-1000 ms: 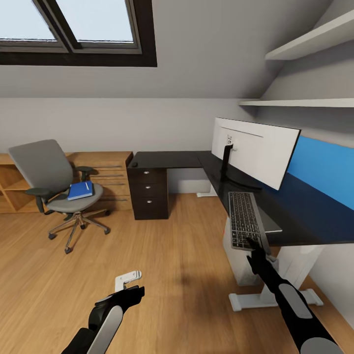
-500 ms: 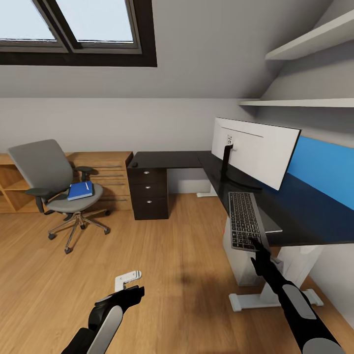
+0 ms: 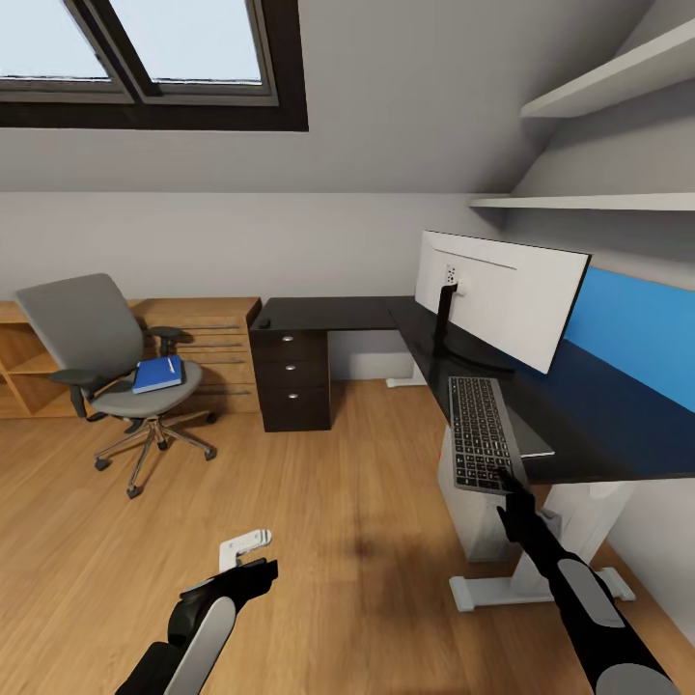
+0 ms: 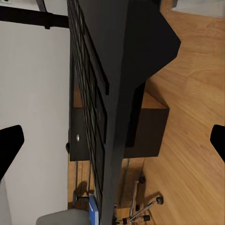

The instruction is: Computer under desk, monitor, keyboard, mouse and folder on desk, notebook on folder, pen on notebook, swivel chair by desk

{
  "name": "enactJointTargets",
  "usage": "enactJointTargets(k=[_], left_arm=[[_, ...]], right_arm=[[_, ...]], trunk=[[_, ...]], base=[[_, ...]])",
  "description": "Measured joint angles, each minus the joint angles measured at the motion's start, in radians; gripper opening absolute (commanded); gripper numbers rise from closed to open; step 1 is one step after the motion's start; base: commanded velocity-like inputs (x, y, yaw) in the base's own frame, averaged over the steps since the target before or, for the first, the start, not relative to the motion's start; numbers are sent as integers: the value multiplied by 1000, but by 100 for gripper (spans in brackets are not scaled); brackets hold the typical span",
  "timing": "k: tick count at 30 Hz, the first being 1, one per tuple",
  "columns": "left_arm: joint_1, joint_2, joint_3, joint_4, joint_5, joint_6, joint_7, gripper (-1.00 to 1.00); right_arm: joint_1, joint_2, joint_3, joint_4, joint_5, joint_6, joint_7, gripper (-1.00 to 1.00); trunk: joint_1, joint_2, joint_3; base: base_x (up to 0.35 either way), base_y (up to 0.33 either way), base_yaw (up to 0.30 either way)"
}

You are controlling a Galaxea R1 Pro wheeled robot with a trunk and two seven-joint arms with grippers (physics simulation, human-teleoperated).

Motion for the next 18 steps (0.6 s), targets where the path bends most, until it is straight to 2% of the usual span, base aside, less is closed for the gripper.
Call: enactJointTargets(k=[6, 10, 18], left_arm=[[0, -4, 2, 0, -2, 1, 1, 100], [0, -4, 2, 0, -3, 1, 1, 100], [0, -1, 0, -1, -2, 1, -3, 100]], right_arm=[[0, 1, -3, 0, 1, -1, 0, 100], [0, 2, -3, 0, 1, -2, 0, 100], [0, 3, -3, 0, 1, -2, 0, 100]], trunk=[[0, 0, 0], [15, -28, -12], [15, -28, -13]], base=[[0, 0, 0], [0, 0, 0], [0, 0, 0]])
